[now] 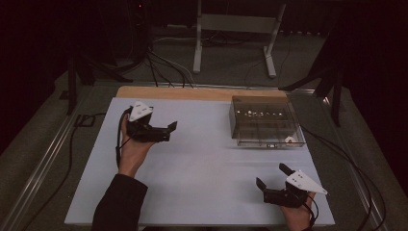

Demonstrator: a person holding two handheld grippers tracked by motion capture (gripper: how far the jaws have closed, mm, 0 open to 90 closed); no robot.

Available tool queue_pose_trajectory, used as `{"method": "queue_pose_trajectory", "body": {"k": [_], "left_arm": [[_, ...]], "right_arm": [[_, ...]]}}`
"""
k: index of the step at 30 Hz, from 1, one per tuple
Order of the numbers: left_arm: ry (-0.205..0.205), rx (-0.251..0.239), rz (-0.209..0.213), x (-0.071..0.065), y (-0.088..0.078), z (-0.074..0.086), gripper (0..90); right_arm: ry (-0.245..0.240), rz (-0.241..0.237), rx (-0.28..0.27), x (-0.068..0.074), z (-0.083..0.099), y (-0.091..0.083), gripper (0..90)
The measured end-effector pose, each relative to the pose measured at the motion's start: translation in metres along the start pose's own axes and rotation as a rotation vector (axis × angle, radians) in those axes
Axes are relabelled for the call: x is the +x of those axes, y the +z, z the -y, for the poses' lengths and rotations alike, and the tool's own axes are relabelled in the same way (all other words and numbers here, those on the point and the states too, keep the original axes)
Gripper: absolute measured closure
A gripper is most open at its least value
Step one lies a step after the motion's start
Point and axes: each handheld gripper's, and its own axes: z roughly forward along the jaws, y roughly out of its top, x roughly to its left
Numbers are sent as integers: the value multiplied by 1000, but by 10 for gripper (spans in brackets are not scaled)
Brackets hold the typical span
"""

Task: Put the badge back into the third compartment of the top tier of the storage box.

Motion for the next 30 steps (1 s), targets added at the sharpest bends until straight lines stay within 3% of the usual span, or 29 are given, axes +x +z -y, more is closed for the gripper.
{"method": "queue_pose_trajectory", "body": {"k": [5, 13, 17, 24, 30], "left_arm": [[-18, 8, -74, 16, -24, 27, 4], [-59, -6, -126, 29, -52, 67, 4], [-67, -12, -140, 29, -59, 81, 4], [-50, -20, -171, 15, -75, 115, 5], [-50, -40, -183, 11, -85, 127, 4]], "right_arm": [[4, 3, 1, 0, 0, 0, 0], [-6, 1, 4, 2, 0, 1, 0], [-4, 0, 4, 2, 0, 1, 0], [-5, -3, 9, 1, 0, 4, 0], [-3, 4, 11, -2, 0, 7, 0]]}}
